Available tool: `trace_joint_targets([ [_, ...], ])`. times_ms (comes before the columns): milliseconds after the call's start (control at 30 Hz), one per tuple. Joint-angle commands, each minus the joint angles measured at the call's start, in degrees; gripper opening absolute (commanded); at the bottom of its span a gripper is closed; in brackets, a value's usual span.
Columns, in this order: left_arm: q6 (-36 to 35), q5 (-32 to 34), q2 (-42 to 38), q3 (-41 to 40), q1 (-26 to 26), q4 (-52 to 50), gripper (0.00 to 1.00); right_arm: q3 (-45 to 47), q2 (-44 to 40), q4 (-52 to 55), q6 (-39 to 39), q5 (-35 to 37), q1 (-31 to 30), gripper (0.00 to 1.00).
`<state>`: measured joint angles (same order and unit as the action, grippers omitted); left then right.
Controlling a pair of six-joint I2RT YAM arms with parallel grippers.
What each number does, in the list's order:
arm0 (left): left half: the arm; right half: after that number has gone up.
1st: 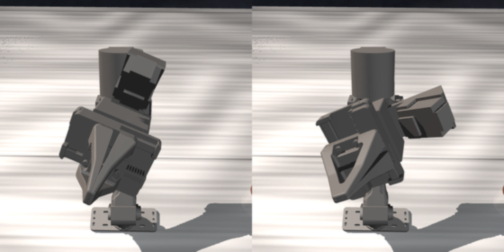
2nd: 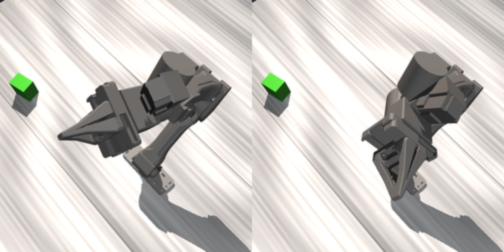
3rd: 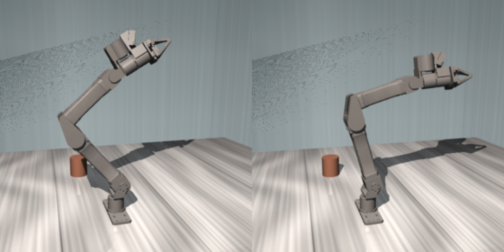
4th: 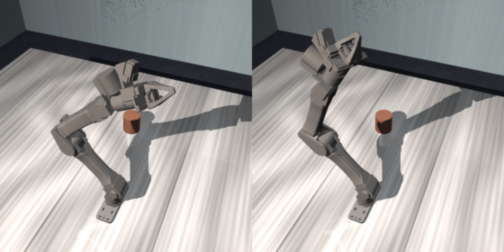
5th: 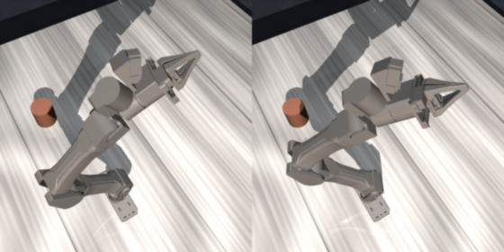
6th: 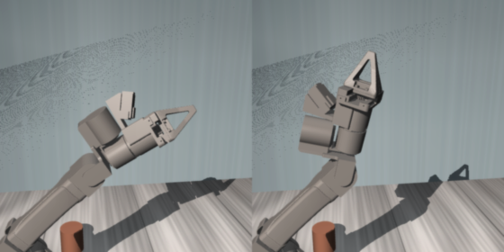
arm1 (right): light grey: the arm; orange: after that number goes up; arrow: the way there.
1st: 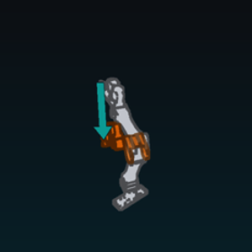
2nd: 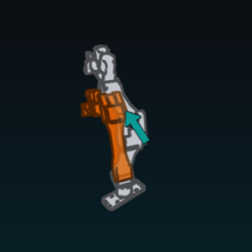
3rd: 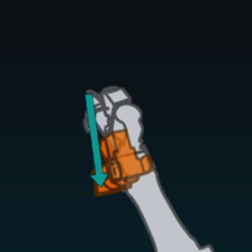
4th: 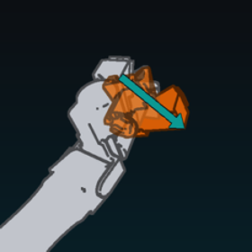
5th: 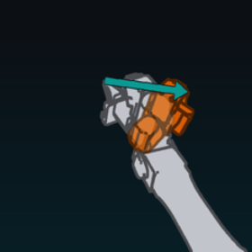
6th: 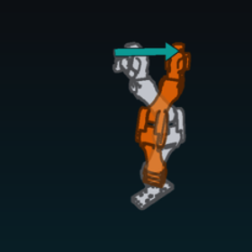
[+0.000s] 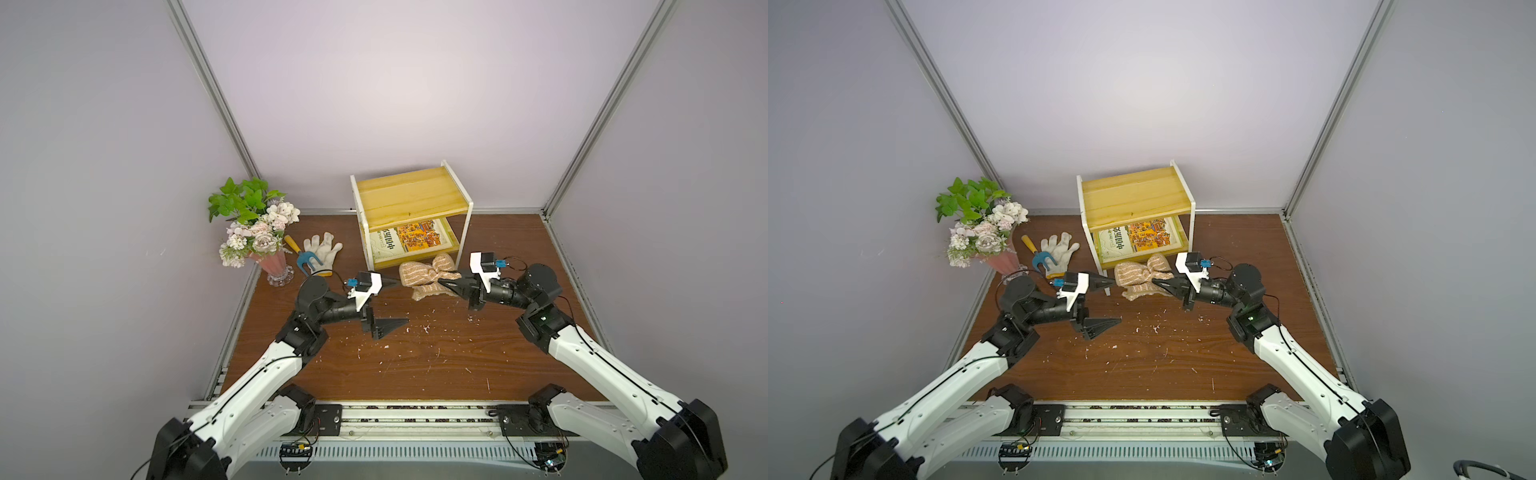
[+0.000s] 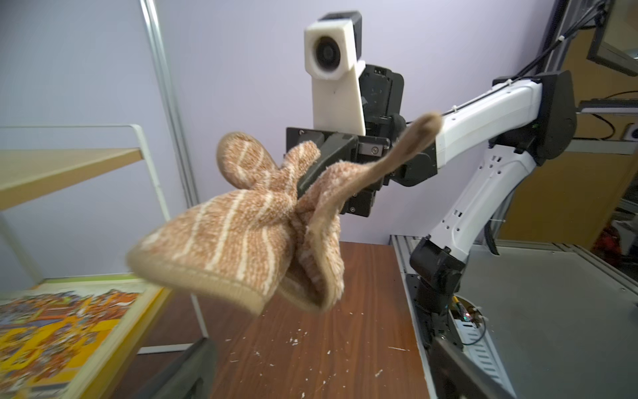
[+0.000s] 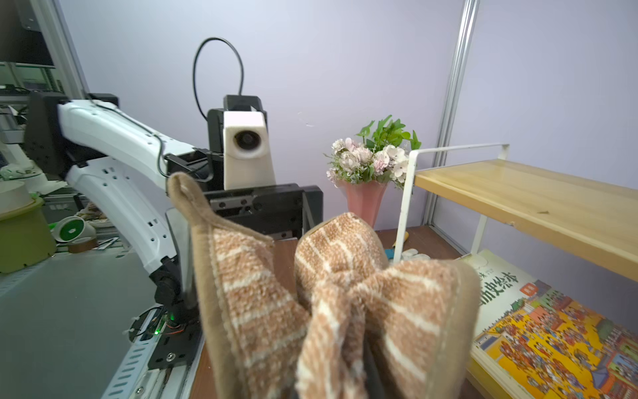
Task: Wipe the bookshelf clean with a cloth
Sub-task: Adjust the cleaning item.
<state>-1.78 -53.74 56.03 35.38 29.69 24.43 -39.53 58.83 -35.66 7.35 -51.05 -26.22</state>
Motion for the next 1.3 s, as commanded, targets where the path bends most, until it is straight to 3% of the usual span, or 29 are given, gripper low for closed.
trace_joint_targets([
  [0, 1.02, 3.07, 6.08, 4.69, 2.91, 2.20, 0.99, 1.29, -0.20, -7.61, 3.85, -4.74, -0.31, 0.00],
  [233, 15.31, -9.22, 17.94, 7.05, 4.26, 26.31, 0.99, 2.39, -0.89, -4.32, 0.17, -2.62, -0.41, 0.00],
  [367, 13.78, -15.00, 18.53, 6.62, 5.33, 27.52, 0.88, 2.61, -0.93, -2.23, -1.99, -0.78, -0.37, 0.00],
  [500, 9.84, -15.87, 17.98, 7.23, 6.42, 22.36, 0.78, 2.55, 0.36, -2.50, -2.04, -0.85, -0.41, 0.00],
  [567, 7.68, -15.83, 17.66, 7.87, 6.76, 19.06, 0.71, 2.53, 0.94, -2.68, -2.21, -0.51, -0.41, 0.00],
  [700, 5.19, -12.93, 17.44, 8.33, 6.88, 14.58, 0.44, 2.70, 1.29, -3.66, -1.93, -1.13, -0.39, 0.00],
  [733, 5.67, -11.47, 17.25, 8.13, 6.87, 14.95, 0.42, 2.77, 1.26, -3.81, -1.91, -1.50, -0.37, 0.00],
  [867, 13.41, -8.00, 16.95, 6.24, 6.91, 25.04, 0.31, 3.17, 1.29, -2.90, -2.98, -1.82, -0.36, 0.00],
  [967, 17.08, -8.63, 16.21, 4.70, 6.87, 31.40, 0.13, 3.87, 0.80, -2.72, -3.16, 1.18, -0.39, 0.00],
  [1033, 15.27, -5.42, 14.76, 2.46, 6.87, 30.81, 0.01, 5.23, -0.28, -5.28, -1.21, 7.34, -0.28, 0.25],
  [1067, 13.65, -1.37, 13.35, 0.95, 6.87, 29.34, 0.01, 6.16, -1.38, -6.75, -0.05, 12.04, -0.06, 0.48],
  [1133, 11.17, 10.87, 10.39, -1.46, 6.85, 24.81, 0.01, 8.20, -3.89, -9.13, 1.05, 23.04, 0.52, 0.80],
  [1200, 11.22, 26.45, 7.06, -3.58, 6.79, 20.13, 0.01, 10.36, -6.48, -10.58, 0.29, 39.17, 0.89, 0.94],
  [1267, 12.57, 38.06, 4.09, -4.69, 6.84, 14.81, 0.01, 10.83, -6.54, -9.69, -1.40, 54.12, 1.46, 0.99],
])
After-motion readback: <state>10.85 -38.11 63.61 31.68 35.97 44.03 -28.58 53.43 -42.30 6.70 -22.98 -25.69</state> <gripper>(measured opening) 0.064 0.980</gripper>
